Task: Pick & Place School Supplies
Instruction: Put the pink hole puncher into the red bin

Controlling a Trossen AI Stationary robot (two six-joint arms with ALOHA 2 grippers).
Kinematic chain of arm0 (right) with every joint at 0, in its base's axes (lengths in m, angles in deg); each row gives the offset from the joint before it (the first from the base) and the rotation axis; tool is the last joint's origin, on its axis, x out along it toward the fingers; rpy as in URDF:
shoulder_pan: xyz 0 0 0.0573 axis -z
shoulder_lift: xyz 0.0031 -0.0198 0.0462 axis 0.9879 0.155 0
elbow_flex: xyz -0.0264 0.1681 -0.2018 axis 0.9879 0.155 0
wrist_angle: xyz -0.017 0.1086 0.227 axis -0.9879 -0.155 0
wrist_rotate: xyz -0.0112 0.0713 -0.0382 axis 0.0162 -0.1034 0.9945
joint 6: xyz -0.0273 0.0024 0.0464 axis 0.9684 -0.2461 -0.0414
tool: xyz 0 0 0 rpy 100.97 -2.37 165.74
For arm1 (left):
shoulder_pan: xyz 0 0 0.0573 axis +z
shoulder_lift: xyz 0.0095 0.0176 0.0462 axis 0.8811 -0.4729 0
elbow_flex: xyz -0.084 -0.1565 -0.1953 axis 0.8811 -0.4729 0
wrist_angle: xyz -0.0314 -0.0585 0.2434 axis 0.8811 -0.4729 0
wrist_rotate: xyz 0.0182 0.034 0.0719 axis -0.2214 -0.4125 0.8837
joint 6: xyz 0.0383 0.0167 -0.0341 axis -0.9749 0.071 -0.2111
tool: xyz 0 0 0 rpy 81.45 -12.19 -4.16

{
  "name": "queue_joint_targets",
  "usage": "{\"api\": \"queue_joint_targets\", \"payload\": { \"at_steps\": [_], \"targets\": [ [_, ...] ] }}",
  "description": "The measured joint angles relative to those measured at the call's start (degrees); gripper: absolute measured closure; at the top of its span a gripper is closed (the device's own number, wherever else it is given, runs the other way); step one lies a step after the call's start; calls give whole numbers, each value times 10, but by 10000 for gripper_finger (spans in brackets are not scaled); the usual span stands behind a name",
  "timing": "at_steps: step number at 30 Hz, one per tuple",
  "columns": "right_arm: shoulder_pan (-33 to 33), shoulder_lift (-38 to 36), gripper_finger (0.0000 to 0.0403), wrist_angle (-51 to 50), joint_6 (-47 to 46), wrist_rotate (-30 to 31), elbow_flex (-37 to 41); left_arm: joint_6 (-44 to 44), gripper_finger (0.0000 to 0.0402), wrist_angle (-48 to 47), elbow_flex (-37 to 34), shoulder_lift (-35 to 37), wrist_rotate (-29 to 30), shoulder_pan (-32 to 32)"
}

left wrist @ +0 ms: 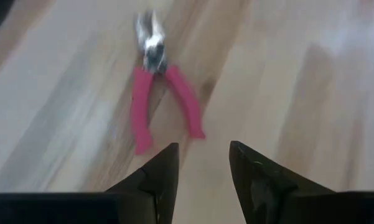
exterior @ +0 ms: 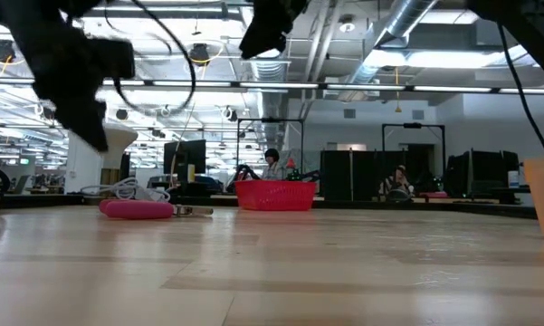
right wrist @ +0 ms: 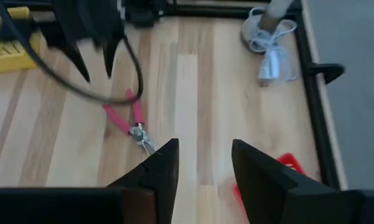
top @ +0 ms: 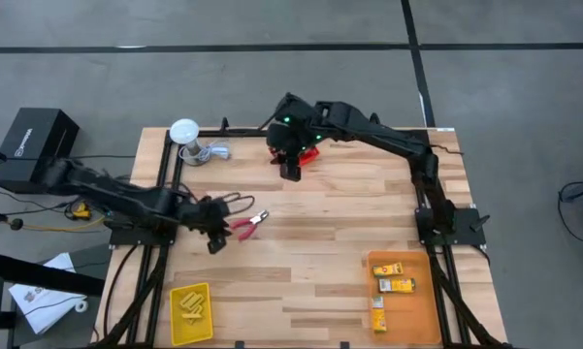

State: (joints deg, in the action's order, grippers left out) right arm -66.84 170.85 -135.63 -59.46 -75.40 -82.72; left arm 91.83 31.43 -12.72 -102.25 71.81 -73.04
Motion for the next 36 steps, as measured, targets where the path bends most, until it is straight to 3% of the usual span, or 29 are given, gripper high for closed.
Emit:
{"api": "queue_joint_targets", "payload": {
  "at_steps": [5, 12, 18, 27, 36],
  "targets": [
    [0, -36, 258, -2, 4, 25, 0, 6, 266, 42, 0, -102, 9, 6],
    [5, -102, 252, -1, 10, 34, 0, 6, 266, 90, 0, -171, 17, 31],
    [5, -145, 254, -4, 19, 56, 0, 8, 266, 91, 2, -160, 14, 51],
    [5, -148, 239, -15, 27, 58, 0, 25, 259, 67, 0, -139, -18, 93],
    [11, -147, 232, -17, 30, 57, 0, -35, 229, 69, -8, -151, -25, 129]
  ]
}}
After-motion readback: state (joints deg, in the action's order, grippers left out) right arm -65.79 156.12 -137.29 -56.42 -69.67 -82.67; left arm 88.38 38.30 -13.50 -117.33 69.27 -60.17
